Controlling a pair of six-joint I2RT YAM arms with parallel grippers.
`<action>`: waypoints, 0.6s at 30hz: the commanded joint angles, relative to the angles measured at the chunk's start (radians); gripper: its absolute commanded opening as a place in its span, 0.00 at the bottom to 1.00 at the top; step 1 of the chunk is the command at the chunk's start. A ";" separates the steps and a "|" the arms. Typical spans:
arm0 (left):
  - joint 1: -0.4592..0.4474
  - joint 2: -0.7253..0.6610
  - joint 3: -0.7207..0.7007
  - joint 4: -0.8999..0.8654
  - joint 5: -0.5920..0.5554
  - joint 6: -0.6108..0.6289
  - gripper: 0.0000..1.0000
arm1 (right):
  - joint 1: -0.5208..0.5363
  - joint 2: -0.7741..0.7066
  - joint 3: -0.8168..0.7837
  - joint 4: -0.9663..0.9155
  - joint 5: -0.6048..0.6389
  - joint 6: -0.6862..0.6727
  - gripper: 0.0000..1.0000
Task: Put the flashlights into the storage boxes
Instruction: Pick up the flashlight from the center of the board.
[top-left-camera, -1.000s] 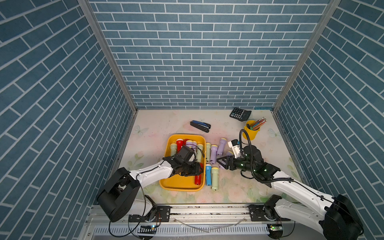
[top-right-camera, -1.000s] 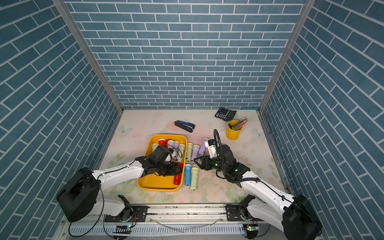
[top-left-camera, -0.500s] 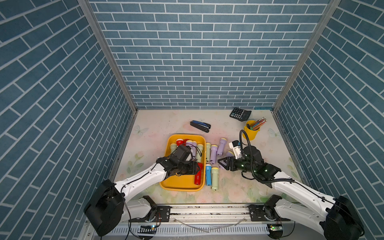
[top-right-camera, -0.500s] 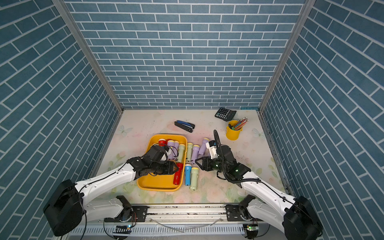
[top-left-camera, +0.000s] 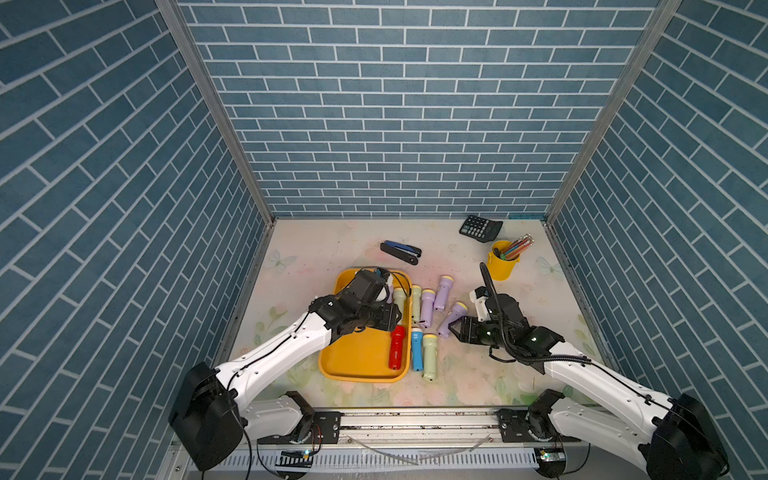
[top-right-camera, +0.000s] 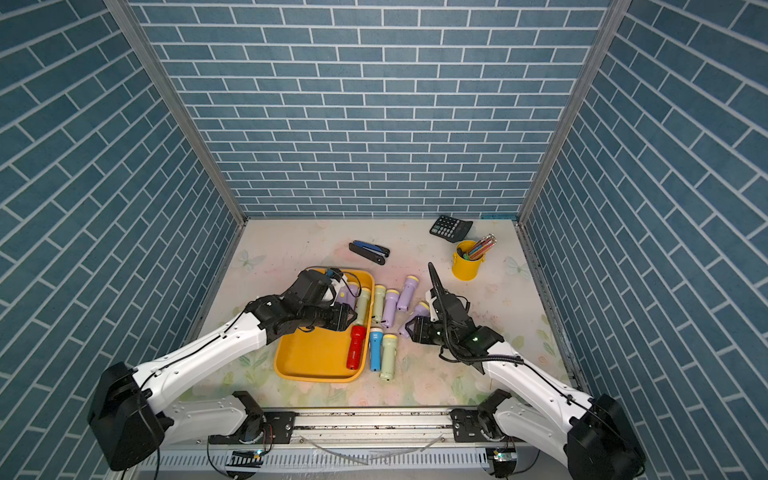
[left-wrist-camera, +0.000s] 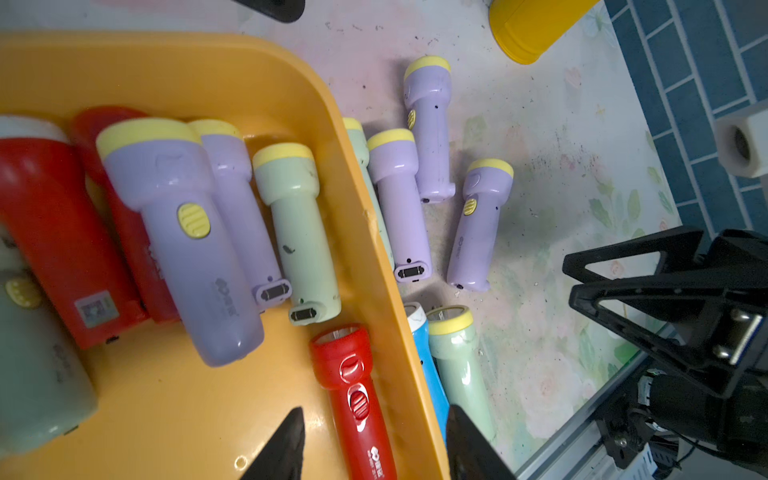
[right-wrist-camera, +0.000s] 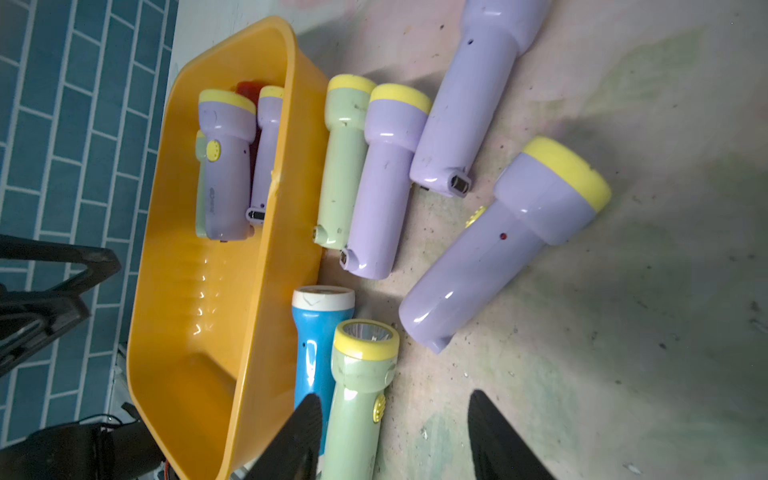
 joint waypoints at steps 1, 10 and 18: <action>-0.008 0.055 0.080 -0.097 -0.013 0.100 0.55 | -0.055 -0.007 -0.014 0.052 -0.013 0.064 0.57; -0.077 0.304 0.377 -0.197 -0.017 0.183 0.55 | -0.248 0.056 -0.046 0.154 -0.182 0.062 0.57; -0.172 0.545 0.609 -0.300 -0.031 0.216 0.55 | -0.419 0.050 -0.119 0.191 -0.317 0.050 0.57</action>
